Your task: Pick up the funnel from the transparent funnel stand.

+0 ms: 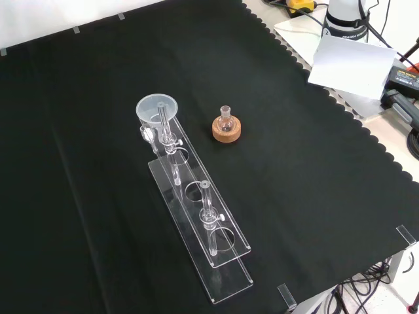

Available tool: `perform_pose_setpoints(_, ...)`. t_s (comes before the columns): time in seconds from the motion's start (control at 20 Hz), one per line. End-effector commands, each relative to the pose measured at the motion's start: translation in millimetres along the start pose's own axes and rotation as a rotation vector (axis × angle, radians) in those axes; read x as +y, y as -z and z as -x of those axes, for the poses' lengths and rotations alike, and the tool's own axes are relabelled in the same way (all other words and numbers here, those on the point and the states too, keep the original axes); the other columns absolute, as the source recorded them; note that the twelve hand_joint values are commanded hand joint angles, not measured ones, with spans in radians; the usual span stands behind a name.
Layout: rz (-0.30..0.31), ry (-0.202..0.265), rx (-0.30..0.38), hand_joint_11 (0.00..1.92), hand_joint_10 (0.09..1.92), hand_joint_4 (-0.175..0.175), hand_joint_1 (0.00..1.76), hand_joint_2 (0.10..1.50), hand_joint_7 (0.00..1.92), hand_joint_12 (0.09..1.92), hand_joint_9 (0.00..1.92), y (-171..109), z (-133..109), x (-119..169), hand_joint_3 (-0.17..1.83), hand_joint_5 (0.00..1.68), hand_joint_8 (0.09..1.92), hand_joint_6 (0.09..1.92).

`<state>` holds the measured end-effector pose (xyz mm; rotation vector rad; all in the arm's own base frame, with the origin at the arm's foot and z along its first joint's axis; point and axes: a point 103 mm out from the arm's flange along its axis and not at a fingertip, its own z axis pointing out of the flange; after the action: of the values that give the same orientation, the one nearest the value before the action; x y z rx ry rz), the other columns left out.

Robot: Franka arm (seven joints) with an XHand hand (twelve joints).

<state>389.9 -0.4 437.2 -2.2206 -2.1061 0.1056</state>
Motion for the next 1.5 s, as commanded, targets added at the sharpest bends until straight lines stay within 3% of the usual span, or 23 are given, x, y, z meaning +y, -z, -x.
perform_pose_setpoints(0.05,-0.045,0.147,-0.04,0.05,0.66,0.002,0.15,1.06,0.05,1.39,0.16,-18,-37,69,0.33,0.22,0.52,0.09)
perform_pose_setpoints(0.2,-0.074,0.186,-0.06,0.04,0.67,-0.002,0.22,1.01,0.06,1.4,0.17,-30,-54,80,0.31,0.21,0.54,0.09)
perform_pose_setpoints(0.4,-0.117,0.201,-0.072,0.05,0.71,-0.003,0.28,0.96,0.11,1.41,0.25,-48,-75,93,0.29,0.23,0.57,0.09)
perform_pose_setpoints(0.65,-0.171,0.203,-0.094,0.08,0.72,-0.005,0.4,0.89,0.13,1.42,0.28,-63,-94,104,0.27,0.23,0.62,0.09)
perform_pose_setpoints(0.95,-0.283,0.182,-0.111,0.15,0.76,0.005,0.48,0.8,0.03,1.44,0.25,-71,-108,119,0.27,0.19,0.68,0.09)
perform_pose_setpoints(1.25,-0.334,0.166,-0.13,0.13,0.83,0.001,0.53,0.74,0.0,1.47,0.05,-83,-108,132,0.29,0.12,0.39,0.09)
perform_pose_setpoints(1.5,-0.369,0.169,-0.137,0.12,0.82,-0.008,0.57,0.72,0.0,1.48,0.0,-97,-111,140,0.29,0.08,0.26,0.09)
